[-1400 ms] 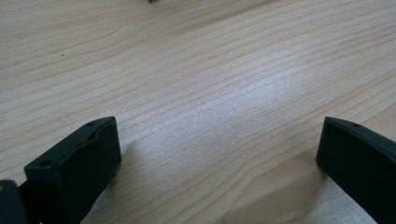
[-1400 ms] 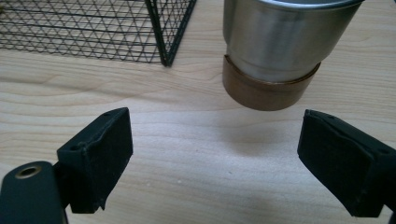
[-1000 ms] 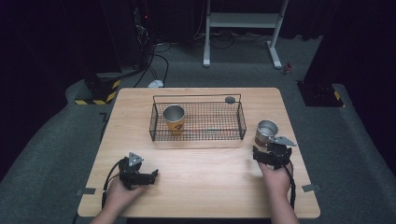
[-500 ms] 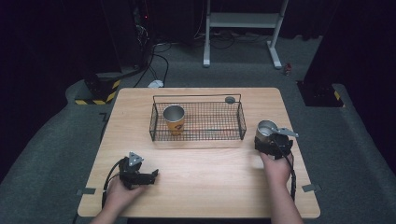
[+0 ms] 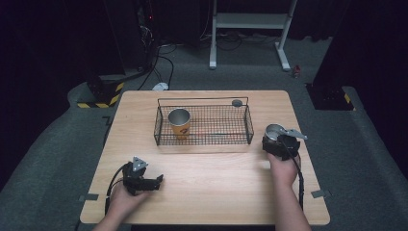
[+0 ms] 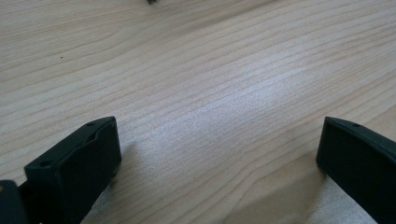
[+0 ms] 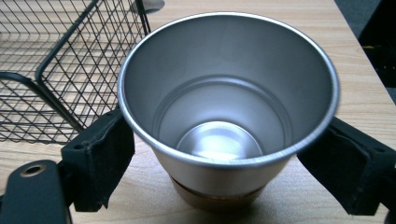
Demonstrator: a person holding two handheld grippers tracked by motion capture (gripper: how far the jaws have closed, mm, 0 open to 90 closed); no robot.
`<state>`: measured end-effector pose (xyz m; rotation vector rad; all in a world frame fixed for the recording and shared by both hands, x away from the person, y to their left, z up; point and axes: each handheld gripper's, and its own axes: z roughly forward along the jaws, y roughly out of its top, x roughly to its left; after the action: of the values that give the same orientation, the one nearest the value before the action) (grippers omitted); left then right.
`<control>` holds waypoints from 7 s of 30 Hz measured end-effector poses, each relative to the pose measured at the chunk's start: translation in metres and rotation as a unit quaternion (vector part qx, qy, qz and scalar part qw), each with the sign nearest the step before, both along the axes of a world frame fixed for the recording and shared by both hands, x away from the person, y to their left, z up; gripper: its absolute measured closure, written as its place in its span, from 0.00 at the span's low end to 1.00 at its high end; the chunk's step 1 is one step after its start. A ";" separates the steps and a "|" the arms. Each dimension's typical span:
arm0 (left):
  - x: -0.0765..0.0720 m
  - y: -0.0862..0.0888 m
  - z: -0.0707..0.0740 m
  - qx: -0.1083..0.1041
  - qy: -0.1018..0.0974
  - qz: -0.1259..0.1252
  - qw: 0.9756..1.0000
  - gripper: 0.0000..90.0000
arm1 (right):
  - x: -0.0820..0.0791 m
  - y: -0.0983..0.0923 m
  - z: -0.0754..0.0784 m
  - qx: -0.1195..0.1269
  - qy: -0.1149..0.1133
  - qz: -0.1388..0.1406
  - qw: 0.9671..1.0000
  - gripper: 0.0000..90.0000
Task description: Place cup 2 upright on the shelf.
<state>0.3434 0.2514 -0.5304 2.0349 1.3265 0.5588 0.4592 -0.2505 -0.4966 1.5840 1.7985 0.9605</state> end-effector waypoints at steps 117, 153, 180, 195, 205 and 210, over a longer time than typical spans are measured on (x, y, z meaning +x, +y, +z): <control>0.001 0.000 0.000 -0.003 -0.001 0.000 1.000 0.00 | -0.038 0.106 0.096 0.007 -0.117 0.131 0.984 0.20; 0.001 0.000 0.000 -0.003 -0.001 0.000 1.000 0.00 | 0.030 0.148 0.091 -0.016 -0.088 0.121 0.989 0.20; 0.002 0.000 0.000 -0.002 -0.001 -0.003 1.000 0.00 | 0.067 0.175 0.035 -0.031 0.010 0.128 0.991 0.20; 0.002 0.000 0.000 0.000 -0.001 -0.004 1.000 0.00 | 0.074 0.175 0.025 -0.047 0.037 0.129 0.990 0.20; 0.002 0.000 0.000 -0.002 0.000 -0.003 1.000 0.01 | 0.075 0.175 0.024 -0.043 0.048 0.132 0.989 0.20; 0.002 0.000 0.000 -0.003 -0.001 -0.003 1.000 0.01 | 0.075 0.176 0.024 -0.044 0.052 0.133 0.989 0.20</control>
<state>0.3451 0.2516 -0.5305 2.0335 1.3199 0.5533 0.5343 -0.0749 -0.4723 1.3855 2.1357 0.9140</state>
